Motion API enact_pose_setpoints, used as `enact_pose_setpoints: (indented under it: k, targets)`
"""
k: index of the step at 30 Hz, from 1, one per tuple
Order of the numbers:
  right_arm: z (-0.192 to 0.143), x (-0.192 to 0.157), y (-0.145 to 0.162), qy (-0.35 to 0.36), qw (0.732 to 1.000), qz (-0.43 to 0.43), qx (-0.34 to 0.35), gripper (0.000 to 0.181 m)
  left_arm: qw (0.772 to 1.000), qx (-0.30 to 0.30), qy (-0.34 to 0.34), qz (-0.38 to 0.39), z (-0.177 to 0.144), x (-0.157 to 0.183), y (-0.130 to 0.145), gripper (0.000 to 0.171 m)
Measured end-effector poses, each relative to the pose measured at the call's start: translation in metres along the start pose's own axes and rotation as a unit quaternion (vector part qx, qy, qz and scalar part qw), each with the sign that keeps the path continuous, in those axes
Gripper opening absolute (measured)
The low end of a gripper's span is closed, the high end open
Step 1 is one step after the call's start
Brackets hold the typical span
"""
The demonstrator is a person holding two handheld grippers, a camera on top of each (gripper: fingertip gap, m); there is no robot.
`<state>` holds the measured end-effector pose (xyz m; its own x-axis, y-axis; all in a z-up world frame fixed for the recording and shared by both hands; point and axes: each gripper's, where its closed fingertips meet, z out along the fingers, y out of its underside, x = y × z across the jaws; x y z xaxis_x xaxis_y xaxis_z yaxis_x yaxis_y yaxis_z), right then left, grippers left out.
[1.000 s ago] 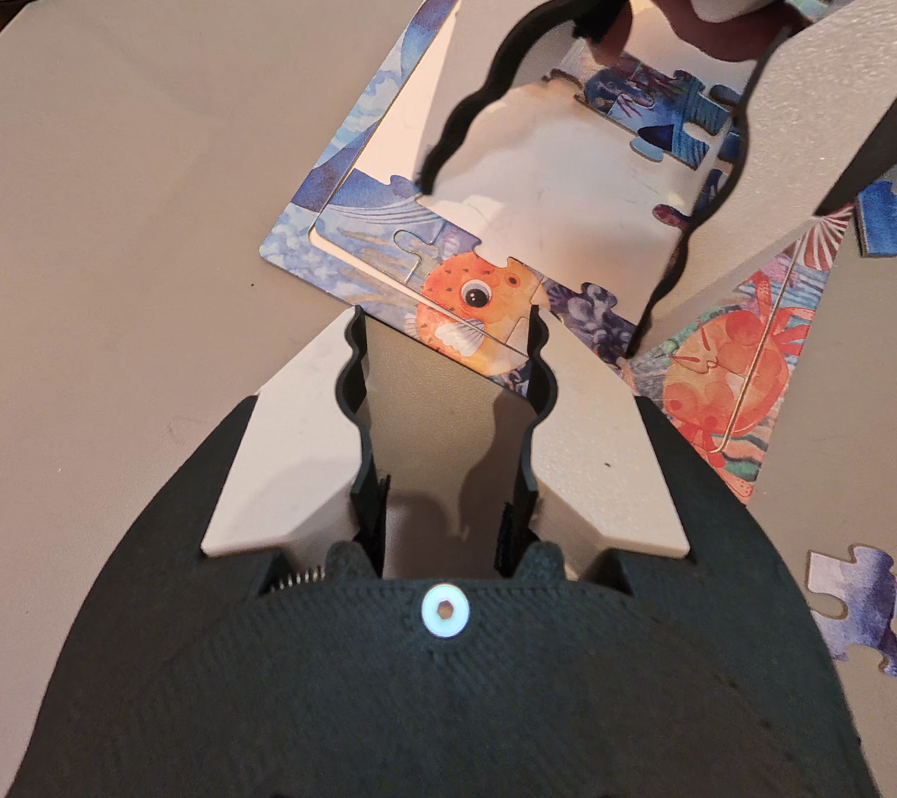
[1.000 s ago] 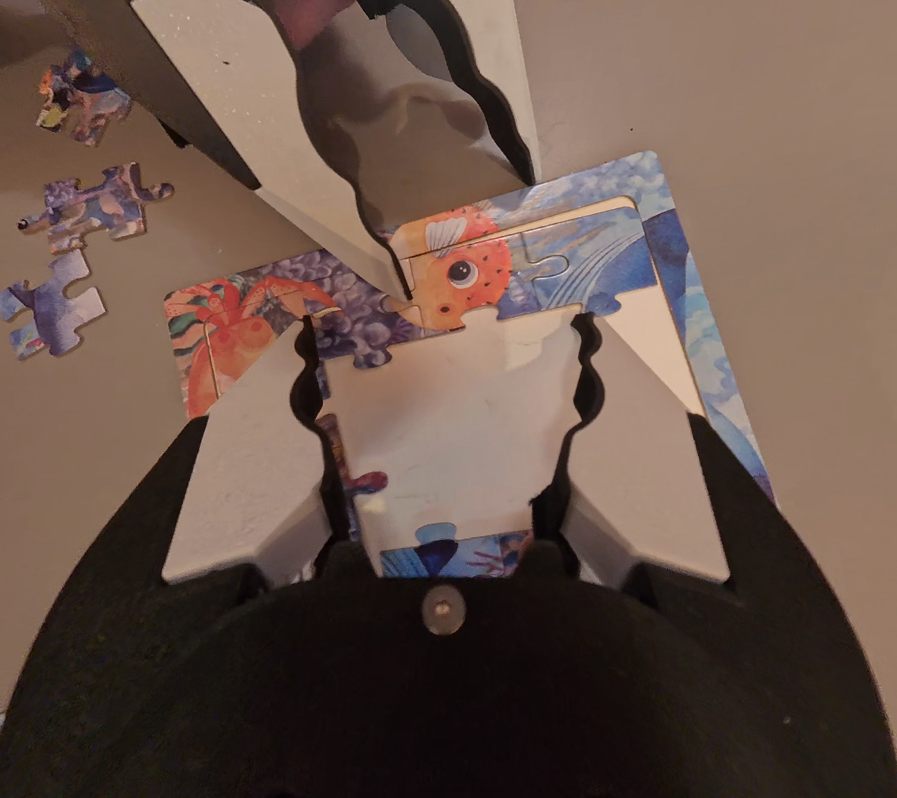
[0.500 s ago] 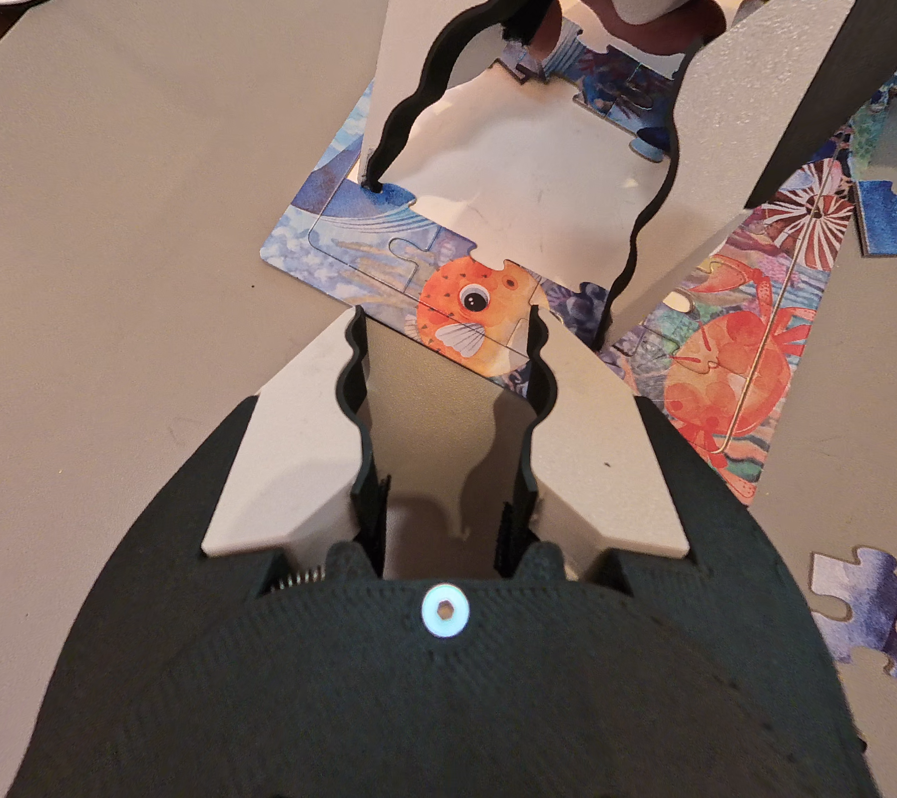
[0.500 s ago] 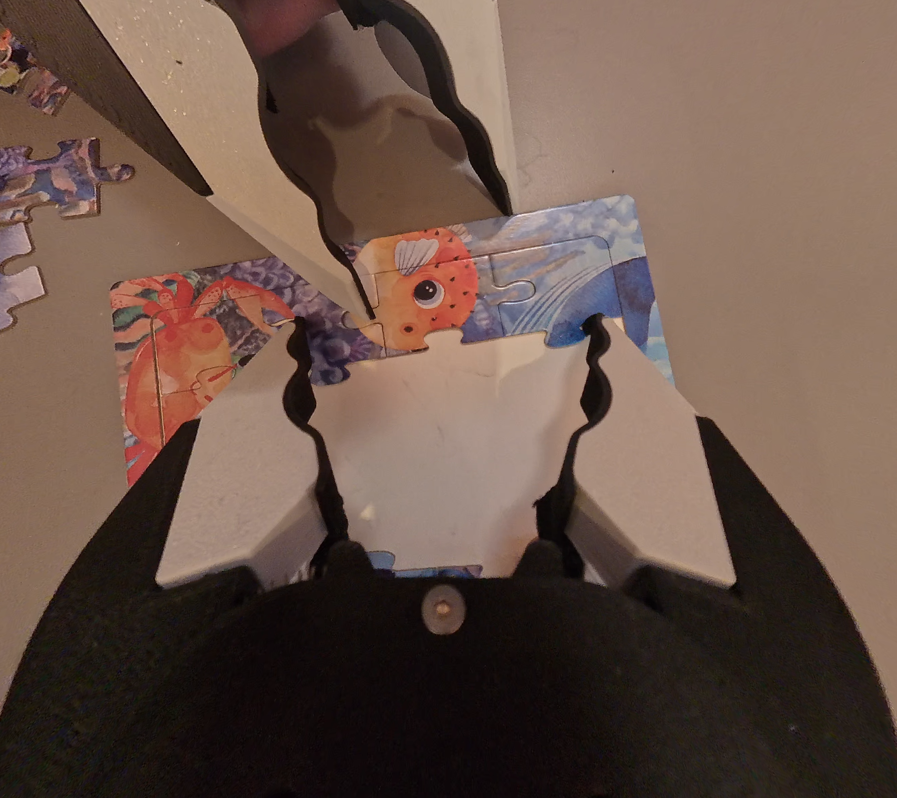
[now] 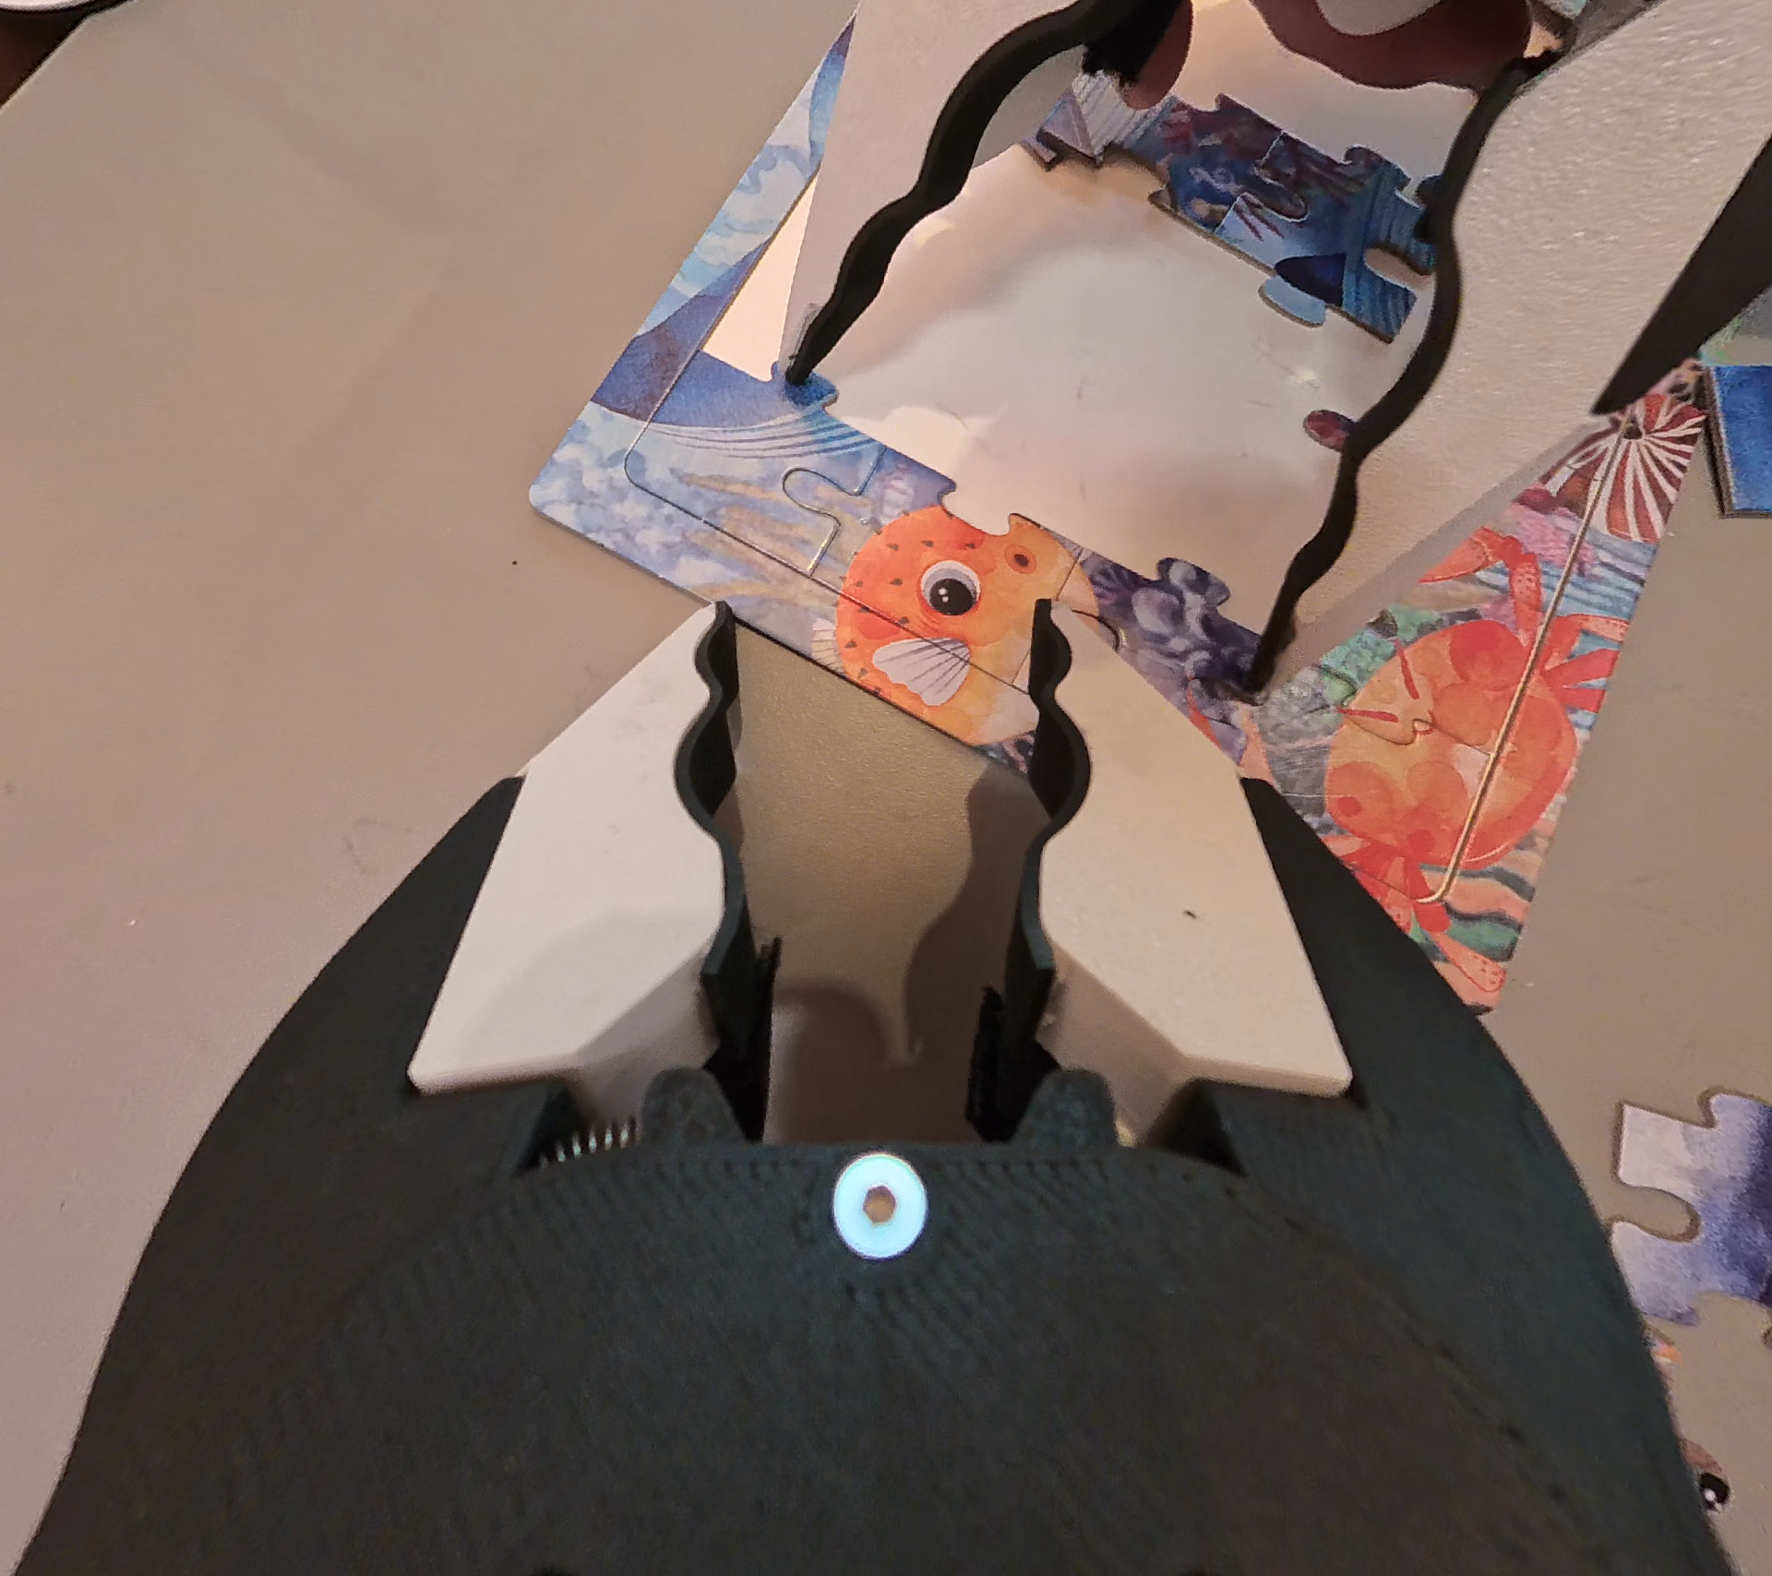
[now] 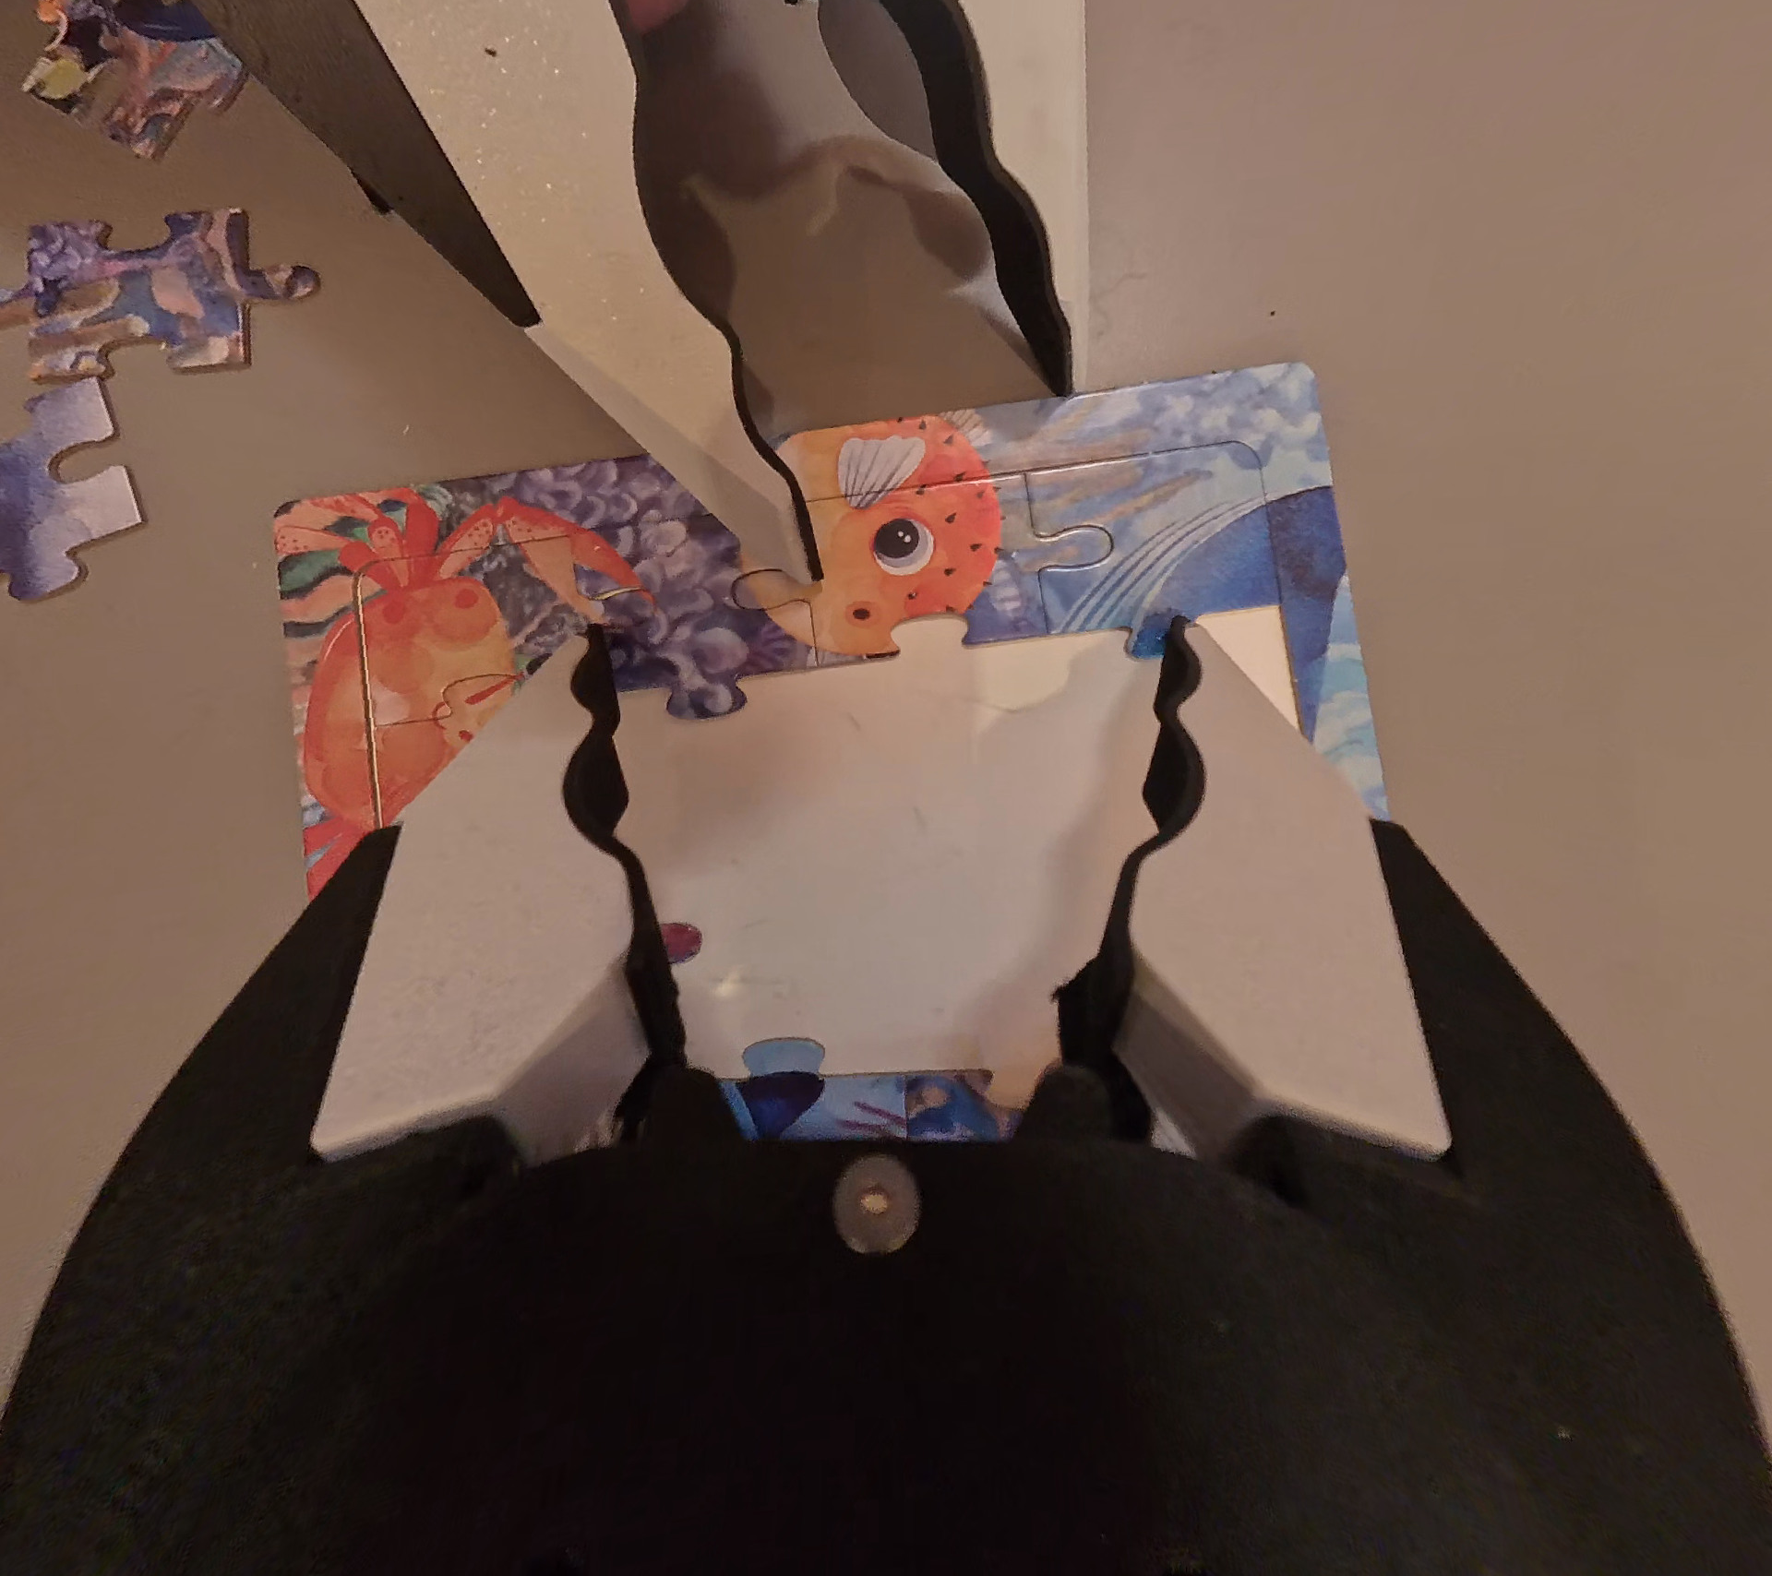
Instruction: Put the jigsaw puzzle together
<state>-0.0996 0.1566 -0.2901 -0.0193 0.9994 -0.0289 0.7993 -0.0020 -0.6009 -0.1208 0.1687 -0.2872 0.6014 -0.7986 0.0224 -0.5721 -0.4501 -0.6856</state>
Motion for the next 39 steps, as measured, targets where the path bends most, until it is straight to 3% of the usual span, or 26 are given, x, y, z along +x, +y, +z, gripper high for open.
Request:
enact_pose_setpoints:
  k: [17, 20, 29, 32, 34, 37, 39]
  targets:
    - [0.0, 0.0, 0.002, 0.011, 0.999, 0.001, -0.039, 0.104, 1.0, 0.004, -0.004, -0.001, 0.0, 0.0, 0.0, 0.06]
    - [-0.001, -0.006, 0.003, 0.002, 0.998, -0.006, -0.061, 0.092, 1.0, 0.006, -0.005, -0.002, 0.0, 0.0, 0.0, 0.059]
    - [-0.002, -0.01, 0.004, 0.008, 0.994, 0.0, -0.113, 0.084, 1.0, 0.009, -0.007, -0.003, 0.0, 0.0, -0.001, 0.058]
    - [-0.002, -0.01, 0.004, 0.007, 0.993, -0.005, -0.121, 0.082, 1.0, 0.0, 0.011, 0.005, -0.005, 0.006, 0.003, 0.051]
    - [-0.002, -0.01, 0.004, 0.006, 0.993, -0.006, -0.118, 0.082, 1.0, -0.007, 0.024, 0.014, -0.011, 0.013, 0.007, 0.059]
    - [-0.002, -0.011, 0.004, 0.006, 0.993, -0.006, -0.114, 0.082, 0.999, -0.018, 0.036, 0.031, -0.01, 0.028, 0.013, 0.084]
    - [-0.002, -0.011, 0.004, 0.006, 0.994, -0.006, -0.113, 0.082, 0.999, -0.021, 0.026, 0.036, -0.008, 0.027, 0.013, 0.085]
